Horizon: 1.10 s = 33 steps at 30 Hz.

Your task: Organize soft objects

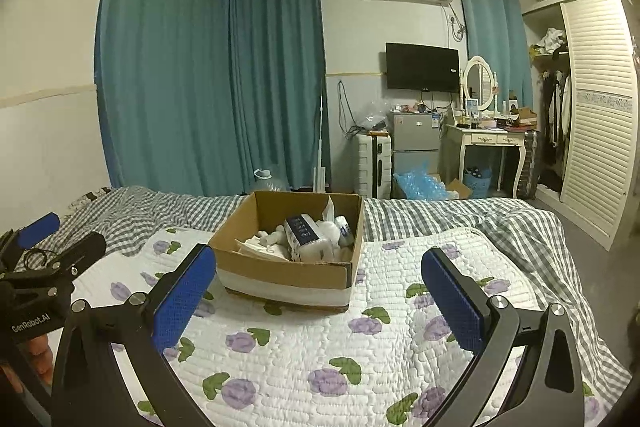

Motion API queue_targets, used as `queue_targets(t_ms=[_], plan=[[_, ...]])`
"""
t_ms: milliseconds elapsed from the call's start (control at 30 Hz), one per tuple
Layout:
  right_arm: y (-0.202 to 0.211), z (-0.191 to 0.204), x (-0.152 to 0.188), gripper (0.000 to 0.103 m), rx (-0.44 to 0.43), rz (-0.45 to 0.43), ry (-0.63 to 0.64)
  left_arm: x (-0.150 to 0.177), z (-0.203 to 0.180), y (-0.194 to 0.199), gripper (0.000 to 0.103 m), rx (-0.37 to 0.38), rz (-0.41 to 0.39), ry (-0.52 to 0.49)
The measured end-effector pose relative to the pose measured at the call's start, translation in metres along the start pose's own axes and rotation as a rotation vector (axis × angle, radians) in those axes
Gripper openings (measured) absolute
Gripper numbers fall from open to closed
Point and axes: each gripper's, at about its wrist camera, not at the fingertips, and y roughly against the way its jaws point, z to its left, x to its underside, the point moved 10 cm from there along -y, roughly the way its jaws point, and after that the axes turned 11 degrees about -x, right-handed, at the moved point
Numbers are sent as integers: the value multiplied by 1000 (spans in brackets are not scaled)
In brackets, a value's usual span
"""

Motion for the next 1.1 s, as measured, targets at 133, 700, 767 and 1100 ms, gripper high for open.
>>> queue_targets(t_ms=[133,700,767,1100], plan=[[-1,0,2,103,-5,11,-3,0,0,-1,103,7,9,6],[-5,5,4,103,-12,26,-1,3,-3,-1,103,16,25,-5],[-6,5,4,103,-15,26,-4,4,-3,-2,103,14,29,-7],[-9,6,8,103,-13,37,-6,5,-3,-3,103,11,30,-1]])
